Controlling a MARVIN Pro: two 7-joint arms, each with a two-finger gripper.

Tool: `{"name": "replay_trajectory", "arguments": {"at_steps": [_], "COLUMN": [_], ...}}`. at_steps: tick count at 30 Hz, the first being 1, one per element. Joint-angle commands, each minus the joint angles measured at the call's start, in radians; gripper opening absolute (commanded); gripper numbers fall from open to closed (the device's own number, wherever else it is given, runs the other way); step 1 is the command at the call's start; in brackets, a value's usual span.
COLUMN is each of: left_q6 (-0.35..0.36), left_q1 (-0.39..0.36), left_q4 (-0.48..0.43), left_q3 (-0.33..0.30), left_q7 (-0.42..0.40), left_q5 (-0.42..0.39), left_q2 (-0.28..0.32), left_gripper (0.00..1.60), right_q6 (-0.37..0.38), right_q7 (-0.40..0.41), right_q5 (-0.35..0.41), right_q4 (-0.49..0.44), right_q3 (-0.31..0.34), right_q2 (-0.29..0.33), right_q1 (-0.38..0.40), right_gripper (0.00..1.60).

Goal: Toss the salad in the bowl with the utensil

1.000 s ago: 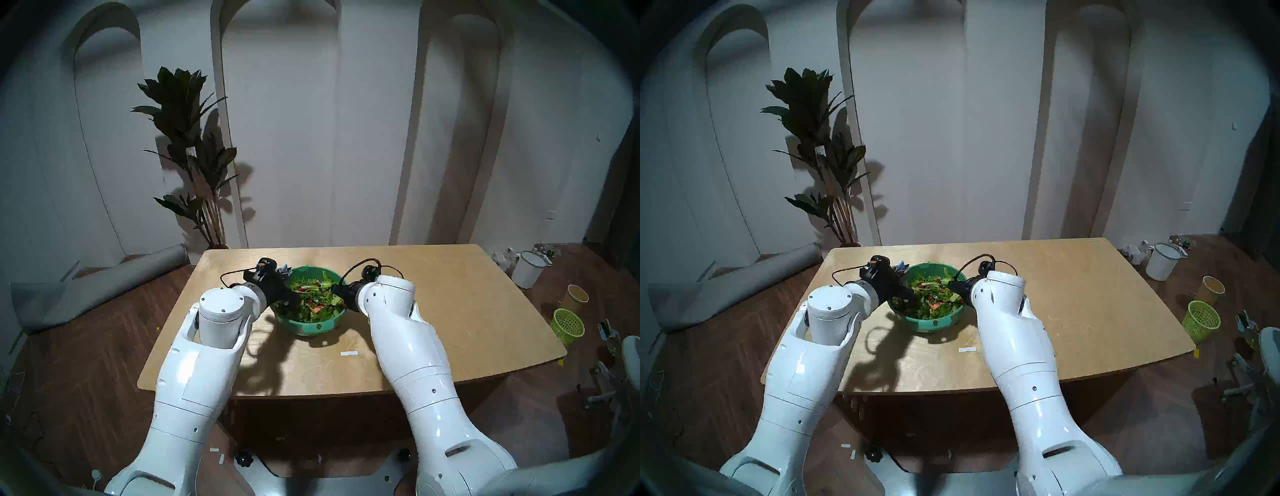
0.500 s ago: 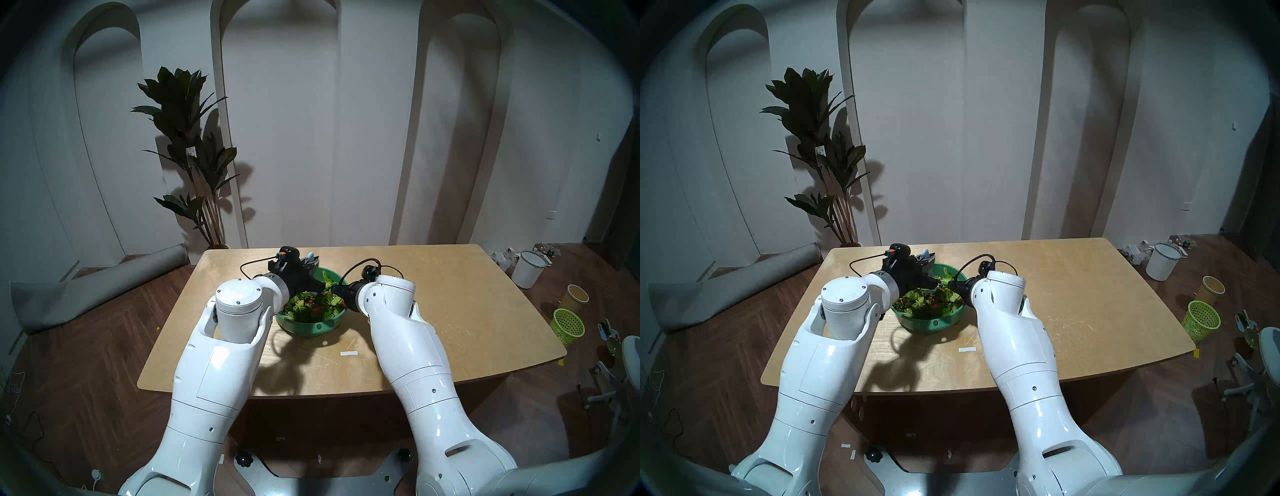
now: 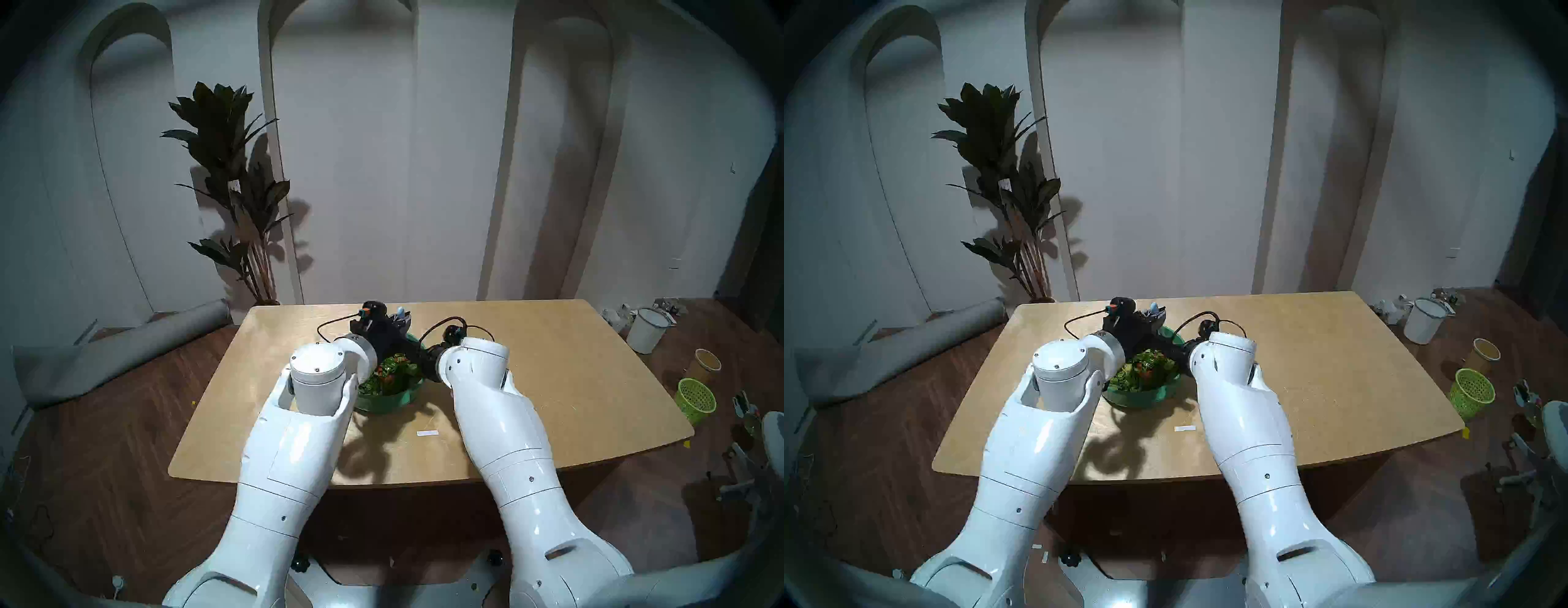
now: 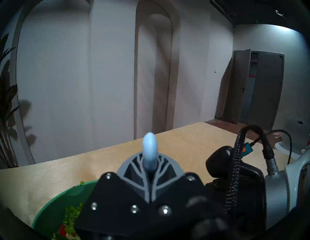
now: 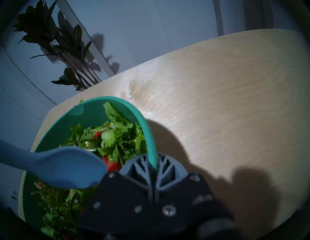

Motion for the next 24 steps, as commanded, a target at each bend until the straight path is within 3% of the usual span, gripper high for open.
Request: {"name": "replay_trajectory", "arguments": {"at_steps": [1, 12, 14, 24], "left_q6": [-0.077, -0.065, -0.041, -0.058], "left_q1": [-0.055, -0.082, -0.088, -0.097], "left_q4": [0.032, 0.103, 0.108, 0.126], "left_q3": [0.012, 0.058, 0.056, 0.047], "left_q7": [0.034, 0.083, 0.074, 0.087], "left_q5": [0.035, 0.138, 0.136, 0.171], "left_q2": [-0.012, 0.025, 0.031, 0.081], "left_gripper": [0.0, 0.0, 0.0, 0.0], "right_q6": [-0.001, -0.001, -0.001, -0.001], "right_q7": [-0.001, -0.001, -0.001, -0.001], "right_q5": [0.001, 0.001, 0.001, 0.001], "right_q4": [-0.023, -0.023, -0.023, -0.023], "right_q3": [0.001, 0.001, 0.001, 0.001], "right_q2": [-0.004, -0.004, -0.004, -0.004], "right_q1": [0.01, 0.01, 0.01, 0.01], "right_gripper": [0.0, 0.0, 0.0, 0.0]}}
